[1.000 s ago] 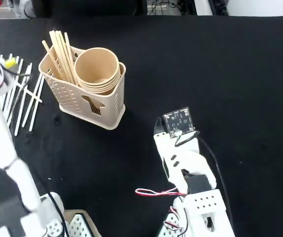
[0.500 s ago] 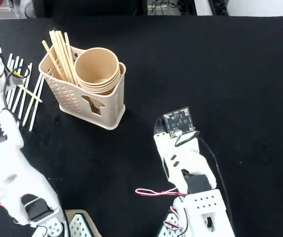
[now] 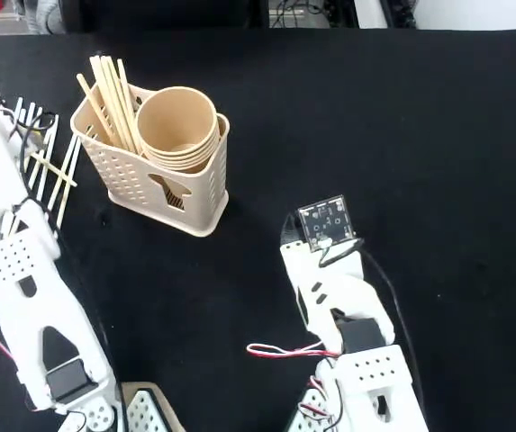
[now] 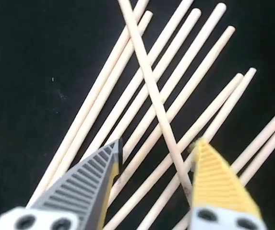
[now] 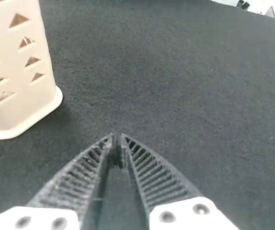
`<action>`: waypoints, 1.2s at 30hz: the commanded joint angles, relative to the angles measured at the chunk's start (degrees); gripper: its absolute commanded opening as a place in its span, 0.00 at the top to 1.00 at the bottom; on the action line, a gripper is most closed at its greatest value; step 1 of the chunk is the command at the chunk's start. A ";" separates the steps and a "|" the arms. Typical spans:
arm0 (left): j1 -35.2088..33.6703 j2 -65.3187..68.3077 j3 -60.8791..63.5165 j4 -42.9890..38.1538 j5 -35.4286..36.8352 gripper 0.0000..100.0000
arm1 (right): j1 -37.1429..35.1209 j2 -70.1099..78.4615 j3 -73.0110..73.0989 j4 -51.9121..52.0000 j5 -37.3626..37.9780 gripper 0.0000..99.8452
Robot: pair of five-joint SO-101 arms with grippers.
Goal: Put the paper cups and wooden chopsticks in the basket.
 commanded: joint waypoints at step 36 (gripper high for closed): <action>2.95 -8.62 12.35 -2.29 5.71 0.94 | -0.18 -0.48 -0.04 0.26 0.53 0.98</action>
